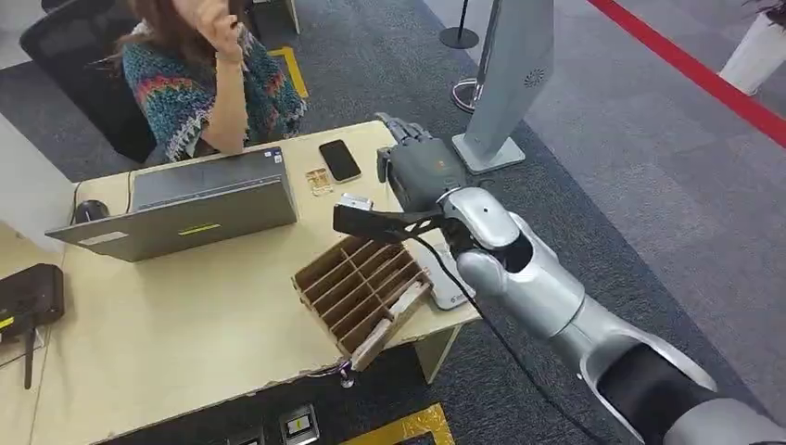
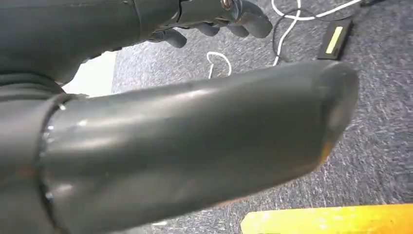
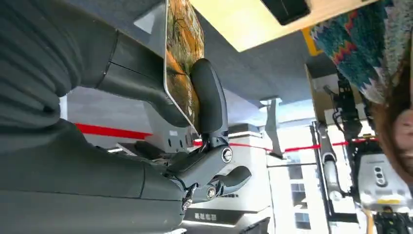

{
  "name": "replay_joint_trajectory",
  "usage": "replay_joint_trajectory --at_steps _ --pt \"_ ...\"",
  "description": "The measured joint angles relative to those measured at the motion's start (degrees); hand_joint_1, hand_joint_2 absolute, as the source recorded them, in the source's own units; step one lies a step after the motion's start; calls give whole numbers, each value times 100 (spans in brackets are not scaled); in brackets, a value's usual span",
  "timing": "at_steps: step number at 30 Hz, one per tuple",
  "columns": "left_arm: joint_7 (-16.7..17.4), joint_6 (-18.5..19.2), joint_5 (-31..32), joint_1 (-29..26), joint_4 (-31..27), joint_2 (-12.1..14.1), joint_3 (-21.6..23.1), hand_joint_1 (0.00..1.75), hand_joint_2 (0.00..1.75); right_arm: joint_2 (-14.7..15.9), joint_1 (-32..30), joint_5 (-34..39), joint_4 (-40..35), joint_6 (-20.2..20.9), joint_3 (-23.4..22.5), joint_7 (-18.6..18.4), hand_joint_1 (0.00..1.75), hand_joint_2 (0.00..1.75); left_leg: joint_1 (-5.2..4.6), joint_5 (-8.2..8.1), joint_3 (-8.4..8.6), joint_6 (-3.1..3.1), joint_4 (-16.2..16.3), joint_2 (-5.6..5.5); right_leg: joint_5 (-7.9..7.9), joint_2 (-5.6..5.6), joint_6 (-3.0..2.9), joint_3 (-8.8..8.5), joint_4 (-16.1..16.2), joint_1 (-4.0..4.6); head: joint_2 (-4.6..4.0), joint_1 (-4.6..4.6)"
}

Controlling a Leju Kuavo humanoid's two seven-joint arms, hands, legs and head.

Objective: Pass the card to the sensor for recognition and then transmit it.

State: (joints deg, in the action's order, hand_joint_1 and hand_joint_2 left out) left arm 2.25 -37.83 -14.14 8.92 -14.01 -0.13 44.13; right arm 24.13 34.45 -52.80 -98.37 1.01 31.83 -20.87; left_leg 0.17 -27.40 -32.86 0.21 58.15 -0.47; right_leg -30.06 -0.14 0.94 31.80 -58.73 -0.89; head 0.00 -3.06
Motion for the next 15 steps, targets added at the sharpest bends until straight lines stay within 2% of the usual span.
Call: replay_joint_trajectory --at_steps 8,15 --pt "122 20 42 113 -35 0 173 0 0 -302 1585 428 1247 -79 607 234 175 175 0 4 -5 0 0 -9 0 -10 0 -1 -5 0 0 0" --pt "175 13 41 130 -46 0 240 0 0 -789 2659 717 2680 -317 1108 437 175 175 0 4 -13 0 0 -15 0 -14 -1 4 -8 0 0 -2"
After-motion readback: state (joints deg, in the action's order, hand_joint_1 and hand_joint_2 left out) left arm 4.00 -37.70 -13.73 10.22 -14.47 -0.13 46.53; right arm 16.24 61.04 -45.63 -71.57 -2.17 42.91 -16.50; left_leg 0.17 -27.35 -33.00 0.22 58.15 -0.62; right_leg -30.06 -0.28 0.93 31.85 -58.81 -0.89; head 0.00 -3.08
